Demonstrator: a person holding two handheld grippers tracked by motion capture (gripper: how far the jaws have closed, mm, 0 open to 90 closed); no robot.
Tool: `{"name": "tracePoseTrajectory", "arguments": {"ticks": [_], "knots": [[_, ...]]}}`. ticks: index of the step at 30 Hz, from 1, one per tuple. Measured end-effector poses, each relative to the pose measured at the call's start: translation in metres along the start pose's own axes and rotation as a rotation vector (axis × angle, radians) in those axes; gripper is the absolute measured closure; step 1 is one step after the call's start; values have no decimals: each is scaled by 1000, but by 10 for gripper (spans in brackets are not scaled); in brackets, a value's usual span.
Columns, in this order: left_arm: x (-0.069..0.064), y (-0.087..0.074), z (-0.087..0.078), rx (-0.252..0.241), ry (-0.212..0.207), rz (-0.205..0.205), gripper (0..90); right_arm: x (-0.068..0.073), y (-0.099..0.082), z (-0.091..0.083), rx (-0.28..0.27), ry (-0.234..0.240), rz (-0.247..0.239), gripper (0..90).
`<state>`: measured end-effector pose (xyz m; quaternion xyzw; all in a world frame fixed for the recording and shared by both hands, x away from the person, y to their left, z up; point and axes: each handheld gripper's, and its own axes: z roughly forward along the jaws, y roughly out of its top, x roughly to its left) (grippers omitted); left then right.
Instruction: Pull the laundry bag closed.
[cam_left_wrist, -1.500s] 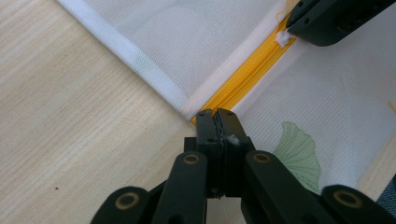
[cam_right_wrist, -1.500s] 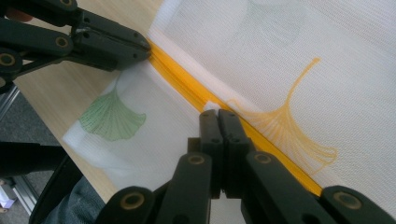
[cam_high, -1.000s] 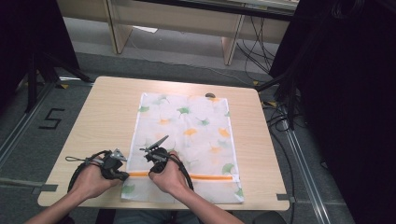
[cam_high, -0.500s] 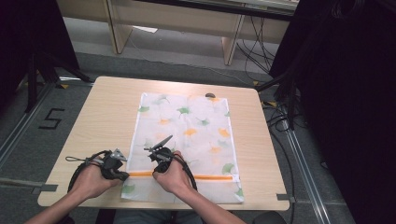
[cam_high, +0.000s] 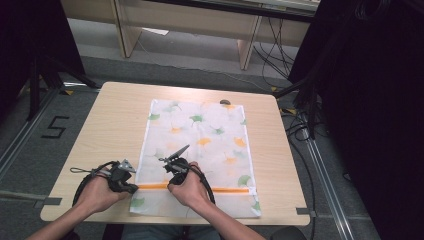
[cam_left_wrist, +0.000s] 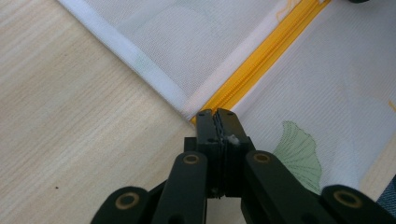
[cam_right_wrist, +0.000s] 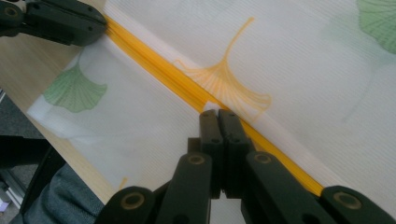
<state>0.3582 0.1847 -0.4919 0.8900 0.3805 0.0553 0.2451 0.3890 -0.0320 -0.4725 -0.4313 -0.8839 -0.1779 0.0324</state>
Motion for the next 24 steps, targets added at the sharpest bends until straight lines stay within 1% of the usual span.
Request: {"name": "tracePoseTrajectory", "arguments": {"ticks": [1, 2, 3, 5, 6, 7, 8, 9, 11, 12, 13, 14, 15, 16, 17, 18, 19, 21, 22, 23, 24], "knots": [[0, 0, 0, 3, -1, 2, 886, -4, -1, 1, -12, 0, -13, 900], [0, 0, 0, 4, -2, 3, 886, -3, -2, 0, -15, 9, 2, 900], [0, 0, 0, 1, 2, -3, 886, -4, -2, -2, -1, 5, 7, 900], [0, 0, 0, 3, -6, 1, 886, -7, -3, -2, -5, 3, -1, 900], [0, 0, -1, 3, -3, -1, 886, -6, -3, -3, -4, 12, 15, 900], [0, 0, -1, 3, -3, -1, 886, -6, -3, -3, -4, 12, 15, 900], [0, 0, 0, 2, 2, -2, 886, -8, -4, -3, -3, 4, 1, 900], [0, 0, 0, 2, -3, -2, 886, -8, -4, -3, -13, 12, 15, 900], [-1, 0, 0, 2, 0, -4, 886, -9, -5, -4, -16, 10, 14, 900], [0, 0, 0, 2, -1, -3, 886, -9, -5, -4, -15, 17, 17, 900], [0, 0, -1, 5, -3, 1, 886, -12, -6, -5, -5, -5, 4, 900], [0, 0, -1, 4, -3, 0, 886, -11, -6, -6, 0, 11, 31, 900], [0, 0, -1, 4, -3, -1, 886, -10, -6, -7, 12, 16, 41, 900], [0, 0, 0, 2, -1, -1, 886, -14, -7, -6, -9, 0, 14, 900], [0, 0, 0, 2, -1, -1, 886, -14, -8, -5, -14, -5, 15, 900], [0, 0, 0, 4, 2, -2, 886, -15, -8, -6, -17, 2, 13, 900], [-1, 0, 0, 3, 2, -2, 886, -14, -8, -6, -17, 18, 21, 900], [-1, 0, 0, 3, 3, -2, 886, -14, -8, -7, -10, 17, 29, 900], [0, 1, -2, 20, -6, 19, 886, -14, -8, -7, -14, 7, 16, 900], [0, 0, -1, 4, 2, -2, 886, -15, -8, -6, -14, -5, 7, 900], [0, 0, -1, 8, -2, 2, 886, -14, -8, -8, -3, 14, 23, 900]]}}
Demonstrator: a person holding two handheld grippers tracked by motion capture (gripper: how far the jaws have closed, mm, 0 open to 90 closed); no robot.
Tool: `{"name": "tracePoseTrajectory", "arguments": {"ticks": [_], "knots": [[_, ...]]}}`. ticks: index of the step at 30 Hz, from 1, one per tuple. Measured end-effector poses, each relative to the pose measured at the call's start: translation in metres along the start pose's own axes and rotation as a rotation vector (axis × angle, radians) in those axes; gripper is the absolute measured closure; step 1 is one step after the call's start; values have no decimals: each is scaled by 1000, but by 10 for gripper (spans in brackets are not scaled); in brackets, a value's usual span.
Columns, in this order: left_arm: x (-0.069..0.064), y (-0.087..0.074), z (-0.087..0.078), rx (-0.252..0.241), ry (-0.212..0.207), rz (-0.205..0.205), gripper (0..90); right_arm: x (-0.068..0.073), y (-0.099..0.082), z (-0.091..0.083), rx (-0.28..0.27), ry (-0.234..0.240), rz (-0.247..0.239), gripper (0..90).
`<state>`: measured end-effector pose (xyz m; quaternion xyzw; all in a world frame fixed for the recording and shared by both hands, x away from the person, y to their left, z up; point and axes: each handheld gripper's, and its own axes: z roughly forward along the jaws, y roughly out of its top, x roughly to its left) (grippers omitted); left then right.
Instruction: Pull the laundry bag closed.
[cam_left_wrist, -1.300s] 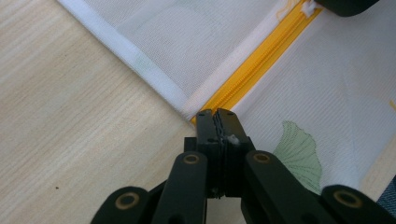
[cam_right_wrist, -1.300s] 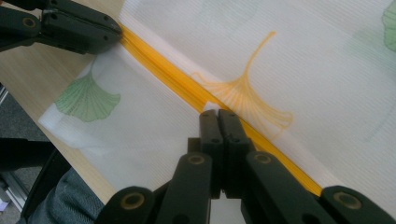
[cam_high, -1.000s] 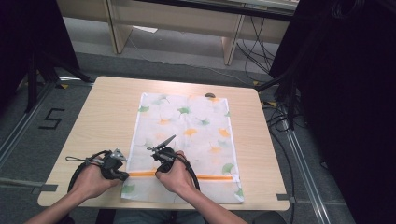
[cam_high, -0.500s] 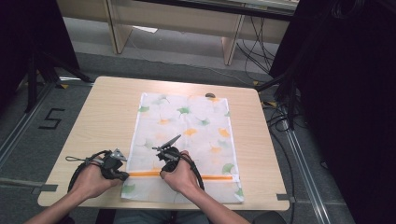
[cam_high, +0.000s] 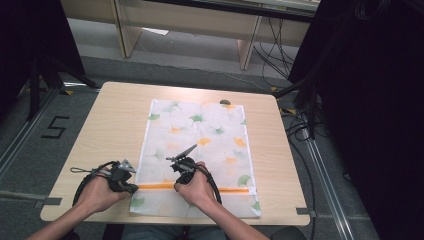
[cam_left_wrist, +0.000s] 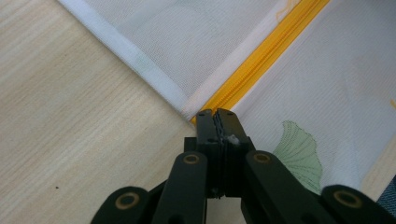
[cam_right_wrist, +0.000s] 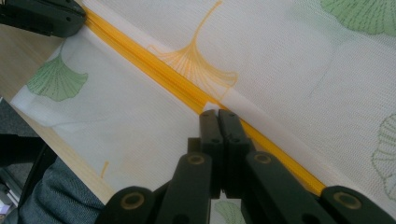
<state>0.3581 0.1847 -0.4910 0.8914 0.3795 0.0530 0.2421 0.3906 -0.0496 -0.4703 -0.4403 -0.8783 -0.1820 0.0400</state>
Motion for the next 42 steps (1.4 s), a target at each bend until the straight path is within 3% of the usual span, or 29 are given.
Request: {"name": "tracePoseTrajectory", "arguments": {"ticks": [5, 6, 8, 14, 16, 17, 19, 23, 24, 25, 27, 28, 30, 31, 32, 33, 40, 41, 42], "knots": [[0, 0, 0, -3, 1, -3, 886, -2, -2, 0, 10, -14, 30, 900], [0, 0, 0, 1, 2, 2, 886, -2, -2, -1, 8, 7, 40, 900], [0, 0, 0, -4, 3, -6, 886, -4, -3, 0, 6, -16, 15, 900], [0, 0, 0, 5, -4, 6, 886, -8, -5, -4, 13, -12, 51, 900], [1, 0, -1, 12, -5, 15, 886, -10, -6, -5, 9, -13, 39, 900], [0, 0, 0, -4, 4, -4, 886, -12, -6, -4, 5, -21, 19, 900], [0, 0, 0, -1, 3, -2, 886, -13, -8, -3, -15, -21, 24, 900], [0, 0, 0, -3, 3, -5, 886, -13, -9, -7, 8, -14, 42, 900], [1, 0, -1, 16, -3, 18, 886, -16, -9, -6, 5, -28, 16, 900], [0, 0, 0, 4, -2, 4, 886, -16, -9, -7, 2, -14, 26, 900], [1, 0, -1, 17, -4, 18, 886, -16, -10, -8, 16, -20, 37, 900], [1, 1, -1, 16, -5, 18, 886, -16, -11, -9, 27, -8, 68, 900], [1, 0, -1, 16, -5, 17, 886, -17, -11, -9, 26, -10, 50, 900], [1, 1, -1, 16, -4, 18, 886, -15, -11, -11, 46, -7, 103, 900], [1, 1, -1, 16, -4, 19, 886, -17, -11, -10, 35, -12, 77, 900], [0, 0, 0, 7, -3, 5, 886, -17, -12, -10, 36, -15, 79, 900], [1, 1, -1, 14, -5, 19, 886, -21, -15, -11, 37, -15, 92, 900], [1, 1, -1, 14, -5, 18, 886, -24, -15, -10, 1, -16, 51, 900], [1, 1, -1, 15, -4, 18, 886, -24, -16, -11, 13, -21, 58, 900]]}}
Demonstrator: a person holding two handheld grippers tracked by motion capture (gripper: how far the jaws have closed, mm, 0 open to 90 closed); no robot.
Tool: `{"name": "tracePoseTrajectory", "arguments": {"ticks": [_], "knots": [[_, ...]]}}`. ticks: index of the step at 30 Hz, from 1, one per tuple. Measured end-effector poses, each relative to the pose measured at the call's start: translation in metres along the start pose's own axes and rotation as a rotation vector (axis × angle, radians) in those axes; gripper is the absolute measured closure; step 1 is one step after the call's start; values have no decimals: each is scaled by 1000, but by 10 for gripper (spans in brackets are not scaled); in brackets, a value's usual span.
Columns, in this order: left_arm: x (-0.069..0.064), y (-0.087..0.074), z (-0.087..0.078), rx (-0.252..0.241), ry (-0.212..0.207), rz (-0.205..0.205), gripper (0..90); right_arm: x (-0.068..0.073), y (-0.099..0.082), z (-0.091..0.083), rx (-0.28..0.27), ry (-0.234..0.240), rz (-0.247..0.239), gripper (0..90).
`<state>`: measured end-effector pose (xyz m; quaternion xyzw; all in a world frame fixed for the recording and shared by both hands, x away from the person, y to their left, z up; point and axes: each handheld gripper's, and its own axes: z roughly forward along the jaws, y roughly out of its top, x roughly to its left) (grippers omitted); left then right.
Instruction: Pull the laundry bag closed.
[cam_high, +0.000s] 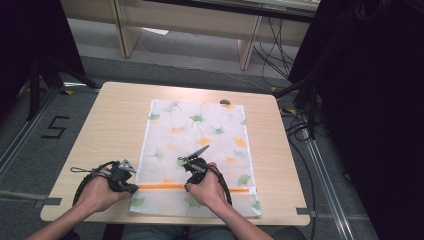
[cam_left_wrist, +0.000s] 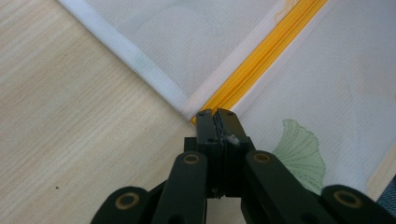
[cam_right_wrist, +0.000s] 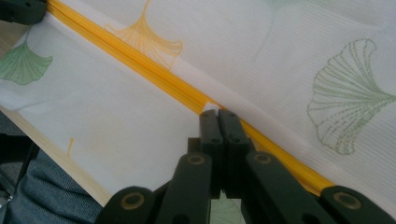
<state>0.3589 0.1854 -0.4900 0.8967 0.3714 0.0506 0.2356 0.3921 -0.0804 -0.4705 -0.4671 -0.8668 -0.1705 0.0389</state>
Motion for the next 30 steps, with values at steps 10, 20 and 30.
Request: {"name": "tracePoseTrajectory", "arguments": {"ticks": [10, 20, 30], "knots": [[0, 0, 0, -4, -3, 0, 886, -4, -3, -5, 34, -9, 49, 900], [0, 0, 1, -2, -2, 1, 886, -11, -8, -8, 29, -12, 62, 900], [-1, 0, 0, -1, 4, 3, 886, -18, -11, -9, -8, 1, 27, 900]]}}
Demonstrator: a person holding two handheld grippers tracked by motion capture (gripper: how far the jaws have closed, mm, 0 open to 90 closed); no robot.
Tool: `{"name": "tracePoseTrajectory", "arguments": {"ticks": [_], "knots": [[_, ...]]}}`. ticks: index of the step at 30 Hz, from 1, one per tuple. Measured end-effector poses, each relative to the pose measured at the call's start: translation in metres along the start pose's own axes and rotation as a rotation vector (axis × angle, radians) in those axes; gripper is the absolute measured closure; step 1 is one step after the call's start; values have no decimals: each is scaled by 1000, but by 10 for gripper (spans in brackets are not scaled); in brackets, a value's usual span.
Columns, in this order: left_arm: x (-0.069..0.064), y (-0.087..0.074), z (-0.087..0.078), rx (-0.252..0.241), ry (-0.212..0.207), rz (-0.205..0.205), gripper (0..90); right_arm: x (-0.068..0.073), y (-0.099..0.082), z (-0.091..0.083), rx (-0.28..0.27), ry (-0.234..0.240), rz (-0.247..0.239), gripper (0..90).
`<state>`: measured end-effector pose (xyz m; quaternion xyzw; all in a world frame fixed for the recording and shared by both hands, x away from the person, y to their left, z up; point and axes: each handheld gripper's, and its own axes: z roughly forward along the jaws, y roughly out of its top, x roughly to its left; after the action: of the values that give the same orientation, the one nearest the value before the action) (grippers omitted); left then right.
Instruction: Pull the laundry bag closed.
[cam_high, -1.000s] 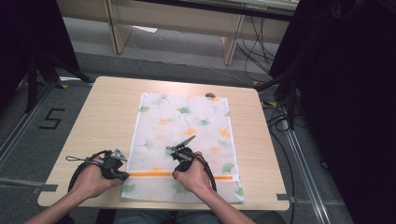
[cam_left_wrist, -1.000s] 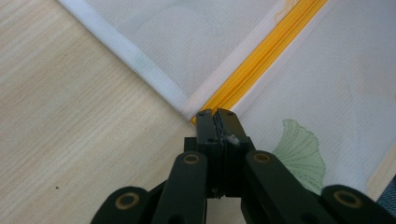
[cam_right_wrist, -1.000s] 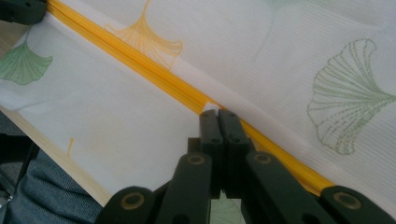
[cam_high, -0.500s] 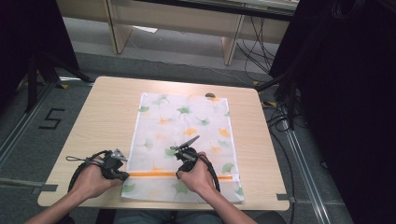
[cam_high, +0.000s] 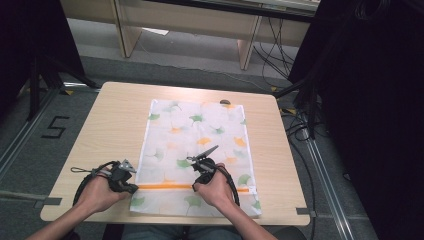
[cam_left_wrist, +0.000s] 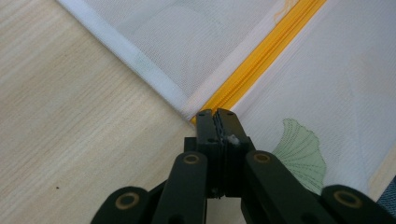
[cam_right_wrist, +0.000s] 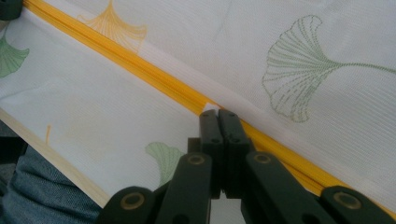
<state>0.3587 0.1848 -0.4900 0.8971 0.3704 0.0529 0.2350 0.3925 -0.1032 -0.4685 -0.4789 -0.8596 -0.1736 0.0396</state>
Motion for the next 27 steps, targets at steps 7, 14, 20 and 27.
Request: {"name": "tracePoseTrajectory", "arguments": {"ticks": [7, 14, 20, 27], "knots": [[0, 0, 0, -1, 1, 1, 886, 1, -2, -5, 39, 13, 69, 900], [0, 0, 0, 3, 4, 7, 886, -7, -6, -7, 34, -33, 56, 900], [0, 0, 0, 6, 6, 11, 886, -12, -8, -9, 2, -44, 41, 900], [0, 0, 0, 7, 6, 11, 886, -17, -10, -12, 9, -14, 58, 900]]}}
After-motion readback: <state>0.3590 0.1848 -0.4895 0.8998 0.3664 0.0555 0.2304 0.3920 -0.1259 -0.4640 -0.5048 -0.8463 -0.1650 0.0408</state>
